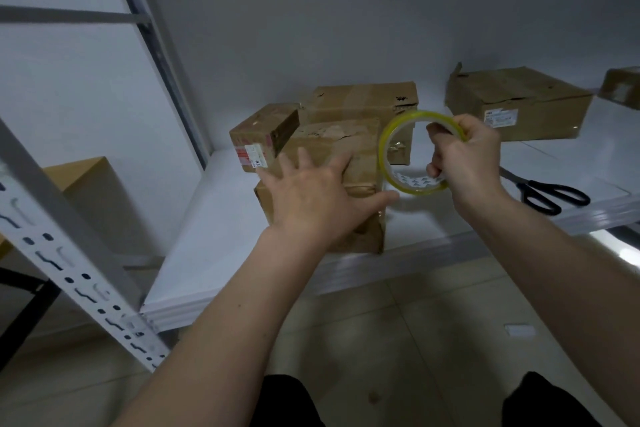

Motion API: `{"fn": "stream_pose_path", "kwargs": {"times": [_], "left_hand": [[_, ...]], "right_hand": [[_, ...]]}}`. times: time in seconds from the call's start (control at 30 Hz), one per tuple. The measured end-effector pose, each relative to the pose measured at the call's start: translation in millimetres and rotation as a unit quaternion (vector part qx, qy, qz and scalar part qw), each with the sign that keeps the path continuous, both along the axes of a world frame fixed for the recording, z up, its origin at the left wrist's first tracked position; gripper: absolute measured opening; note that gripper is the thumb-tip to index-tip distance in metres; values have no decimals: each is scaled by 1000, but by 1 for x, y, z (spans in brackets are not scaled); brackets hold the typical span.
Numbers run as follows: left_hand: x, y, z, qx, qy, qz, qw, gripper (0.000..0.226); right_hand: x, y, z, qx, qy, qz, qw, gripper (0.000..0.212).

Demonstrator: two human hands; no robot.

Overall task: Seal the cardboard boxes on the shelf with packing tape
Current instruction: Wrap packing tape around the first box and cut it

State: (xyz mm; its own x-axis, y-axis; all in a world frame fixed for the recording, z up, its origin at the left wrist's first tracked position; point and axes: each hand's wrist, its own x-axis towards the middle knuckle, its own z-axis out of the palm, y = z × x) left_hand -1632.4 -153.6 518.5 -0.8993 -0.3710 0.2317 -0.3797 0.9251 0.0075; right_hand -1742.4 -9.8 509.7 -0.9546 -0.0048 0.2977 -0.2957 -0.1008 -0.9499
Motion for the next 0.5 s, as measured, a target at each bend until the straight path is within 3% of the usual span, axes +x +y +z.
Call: {"fn": "stream_pose_path", "kwargs": {"times": [0.13,0.23,0.33,0.4,0.5], "left_hand": [[-5,-2,11,24,-54,10,998,102],[-4,-15,23,96,-67,22,993,103],[-1,-19,24,136,-31,31,990,98],[4,-17,21,142,15,42,989,95],[5,-20,19,192,91,73,974,89]], "right_hand": [[-2,0,-13,-1,-28,8,1000,13],[2,-4,-30,35,-66,23,997,9],[10,-11,-39,-21,-138,60,988,8],[17,-18,-37,-101,-193,113,969,23],[31,-34,-30,-123,-238,189,945,25]]}}
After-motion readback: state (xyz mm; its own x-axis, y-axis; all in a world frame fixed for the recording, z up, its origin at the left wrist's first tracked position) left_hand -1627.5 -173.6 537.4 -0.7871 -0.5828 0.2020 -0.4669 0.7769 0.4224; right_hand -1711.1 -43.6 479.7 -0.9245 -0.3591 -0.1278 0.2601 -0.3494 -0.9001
